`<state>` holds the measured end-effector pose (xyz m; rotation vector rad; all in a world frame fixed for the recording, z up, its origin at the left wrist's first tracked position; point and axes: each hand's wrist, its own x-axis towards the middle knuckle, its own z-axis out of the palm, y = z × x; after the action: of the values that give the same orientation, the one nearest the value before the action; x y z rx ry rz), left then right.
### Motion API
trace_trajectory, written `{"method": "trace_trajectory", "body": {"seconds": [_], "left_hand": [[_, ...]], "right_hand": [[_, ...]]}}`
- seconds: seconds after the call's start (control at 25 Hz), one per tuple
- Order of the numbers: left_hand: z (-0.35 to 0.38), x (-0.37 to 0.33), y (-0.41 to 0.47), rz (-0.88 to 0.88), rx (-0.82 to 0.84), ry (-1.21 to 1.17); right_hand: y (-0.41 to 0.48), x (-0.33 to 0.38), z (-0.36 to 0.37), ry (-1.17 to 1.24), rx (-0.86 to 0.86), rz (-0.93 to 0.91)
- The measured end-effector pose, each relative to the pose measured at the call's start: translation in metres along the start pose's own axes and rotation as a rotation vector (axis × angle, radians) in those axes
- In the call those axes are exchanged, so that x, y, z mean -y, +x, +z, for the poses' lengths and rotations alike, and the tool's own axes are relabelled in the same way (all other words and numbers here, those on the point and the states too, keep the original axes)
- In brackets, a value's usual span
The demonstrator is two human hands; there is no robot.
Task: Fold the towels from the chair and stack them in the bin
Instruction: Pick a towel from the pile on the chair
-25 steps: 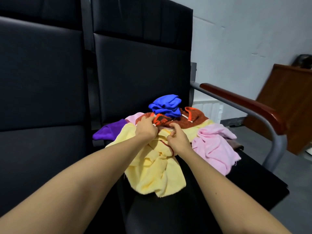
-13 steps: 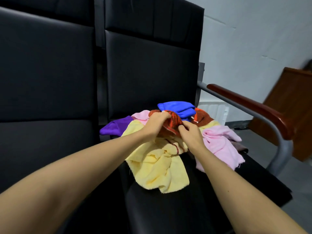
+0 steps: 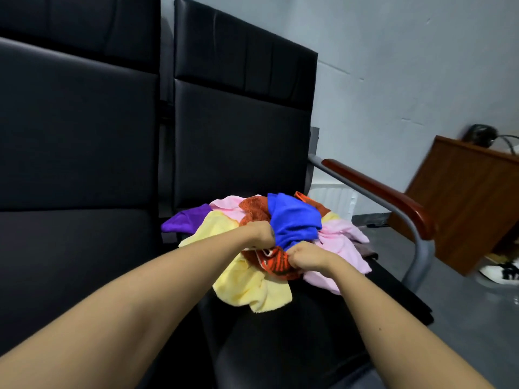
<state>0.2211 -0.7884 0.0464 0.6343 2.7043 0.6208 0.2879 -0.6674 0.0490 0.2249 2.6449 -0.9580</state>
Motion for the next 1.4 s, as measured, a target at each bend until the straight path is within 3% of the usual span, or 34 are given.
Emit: {"method": "trace_trajectory", "body": {"seconds": [0.08, 0.16, 0.28, 0.4, 0.52, 0.64, 0.72, 0.92, 1.04, 1.2, 1.4], "left_hand": [[0.005, -0.006, -0.007, 0.111, -0.035, -0.328], [0.0, -0.013, -0.02, 0.241, -0.178, -0.643], [-0.027, -0.023, -0.038, 0.294, -0.229, -1.027], [-0.053, -0.02, -0.054, 0.309, -0.176, -1.234], [-0.077, -0.004, -0.068, 0.346, -0.222, -1.141], [-0.107, 0.015, -0.092, 0.421, -0.288, -1.023], [-0.127, 0.028, -0.116, 0.454, -0.221, -0.905], [-0.175, 0.064, -0.187, 0.456, -0.093, -0.731], [-0.211, 0.088, -0.231, 0.396, -0.064, -0.658], [-0.247, 0.131, -0.287, 0.302, -0.104, -0.542], [-0.261, 0.216, -0.341, -0.087, -0.228, 0.123]], "right_hand": [[-0.004, -0.004, -0.003, 0.026, -0.237, -0.028], [-0.008, -0.002, -0.012, 0.062, -0.437, -0.113], [-0.016, 0.013, -0.023, -0.106, -0.434, -0.198], [-0.028, 0.041, -0.025, -0.077, -0.606, -0.291], [-0.041, 0.065, -0.025, 0.019, -0.604, -0.35], [-0.056, 0.09, -0.028, 0.309, -0.338, -0.441], [-0.066, 0.112, -0.028, 0.485, -0.138, -0.444], [-0.083, 0.184, 0.002, 0.305, 0.102, -0.579], [-0.094, 0.233, 0.018, 0.271, 0.073, -0.667], [-0.093, 0.293, 0.06, 0.479, 0.209, -0.731], [-0.079, 0.329, 0.109, 0.214, 0.146, -0.772]]}}
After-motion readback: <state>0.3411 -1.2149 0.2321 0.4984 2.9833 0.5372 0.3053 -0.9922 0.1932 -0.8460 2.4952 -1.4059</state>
